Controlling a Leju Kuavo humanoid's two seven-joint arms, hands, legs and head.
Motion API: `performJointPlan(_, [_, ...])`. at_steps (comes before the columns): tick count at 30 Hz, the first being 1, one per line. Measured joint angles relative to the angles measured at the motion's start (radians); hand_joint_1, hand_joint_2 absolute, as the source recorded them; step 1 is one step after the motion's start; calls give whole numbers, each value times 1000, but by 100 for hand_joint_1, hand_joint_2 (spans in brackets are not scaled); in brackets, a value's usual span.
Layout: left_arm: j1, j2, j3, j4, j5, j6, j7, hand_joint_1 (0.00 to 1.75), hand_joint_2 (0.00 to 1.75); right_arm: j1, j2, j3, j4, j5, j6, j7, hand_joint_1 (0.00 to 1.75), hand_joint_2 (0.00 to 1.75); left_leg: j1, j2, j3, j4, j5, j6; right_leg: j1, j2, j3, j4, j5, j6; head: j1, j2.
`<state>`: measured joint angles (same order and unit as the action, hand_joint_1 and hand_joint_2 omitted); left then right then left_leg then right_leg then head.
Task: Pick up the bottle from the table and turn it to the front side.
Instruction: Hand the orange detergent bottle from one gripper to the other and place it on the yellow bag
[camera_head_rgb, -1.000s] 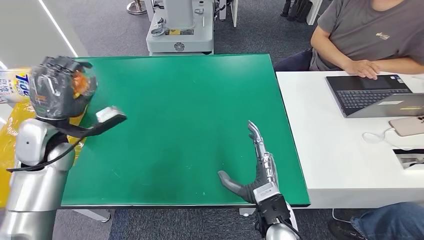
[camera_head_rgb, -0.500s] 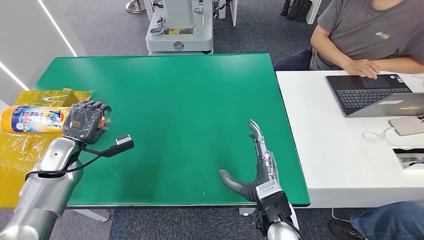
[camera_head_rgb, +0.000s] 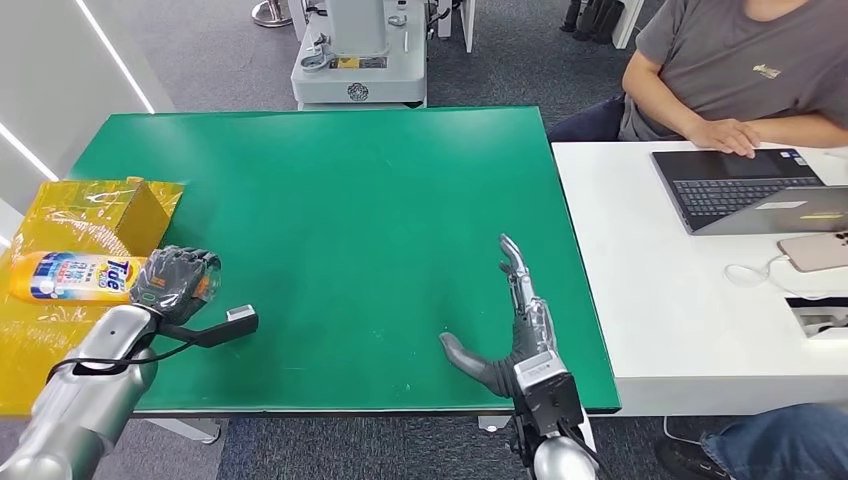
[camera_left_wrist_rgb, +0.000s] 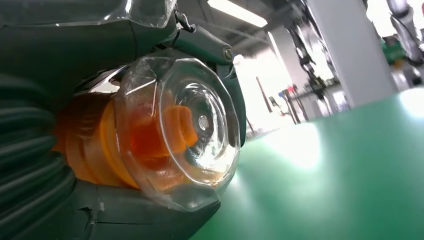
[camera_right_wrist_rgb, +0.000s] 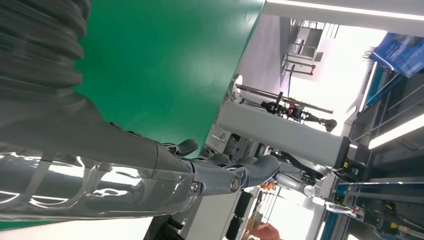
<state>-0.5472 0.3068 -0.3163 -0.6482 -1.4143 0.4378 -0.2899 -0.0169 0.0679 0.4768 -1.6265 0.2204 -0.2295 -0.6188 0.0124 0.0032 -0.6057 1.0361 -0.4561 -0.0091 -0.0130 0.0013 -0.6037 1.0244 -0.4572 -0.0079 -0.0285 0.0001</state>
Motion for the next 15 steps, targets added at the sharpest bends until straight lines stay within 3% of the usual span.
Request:
performJointPlan(4, [0, 4, -6, 55, -8, -23, -47, 175, 175, -3, 0, 5, 5, -6, -4, 0, 0, 175, 0, 0, 0, 0, 0, 0, 0, 0, 0, 0, 0, 0, 0, 0])
performJointPlan(15, [-1, -7, -30, 138, -60, 90, 1, 175, 175, -24, 0, 23, 18, -16, -13, 0, 0, 175, 0, 0, 0, 0, 0, 0, 0, 0, 0, 0, 0, 0, 0, 0])
